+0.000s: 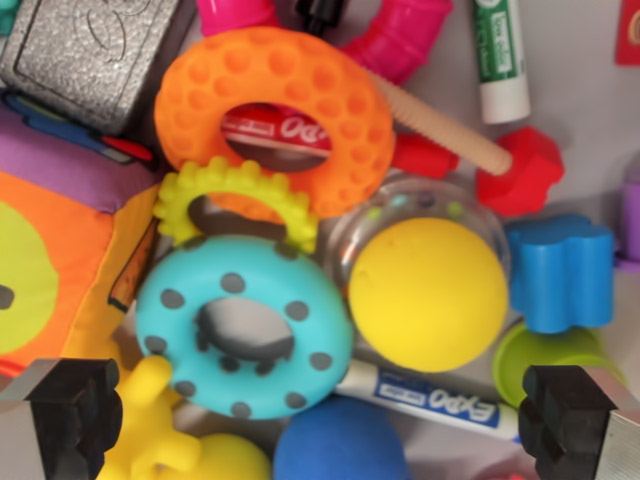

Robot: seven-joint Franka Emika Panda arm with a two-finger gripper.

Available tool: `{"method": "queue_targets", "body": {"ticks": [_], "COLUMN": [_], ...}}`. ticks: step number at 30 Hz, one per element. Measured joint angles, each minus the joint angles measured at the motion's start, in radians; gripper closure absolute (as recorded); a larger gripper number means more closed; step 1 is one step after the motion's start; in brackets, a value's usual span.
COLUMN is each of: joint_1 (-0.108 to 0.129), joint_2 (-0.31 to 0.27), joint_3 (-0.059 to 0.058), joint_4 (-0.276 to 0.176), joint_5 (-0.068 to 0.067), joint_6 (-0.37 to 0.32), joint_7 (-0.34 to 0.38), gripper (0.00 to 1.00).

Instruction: Pick an object from the bin

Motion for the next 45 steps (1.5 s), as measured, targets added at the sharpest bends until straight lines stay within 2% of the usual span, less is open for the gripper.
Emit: {"method": "queue_targets", "body": {"ticks": [21,31,37,45], "joint_1": [0.107,0.111,0.117,0.117], "joint_2": [0.136,0.229,0.254,0.254], "joint_3": [0.001,-0.004,-0.008,-0.008], "joint_4": [-0.030,-0.012,0.002,0.002], "joint_5": [0.004,0.003,0.003,0.003], "joint_6": [0.167,0.247,0.272,0.272], "joint_7": [0.279,0.290,0.293,0.293], "gripper": [0.00,0.00,0.00,0.00]}}
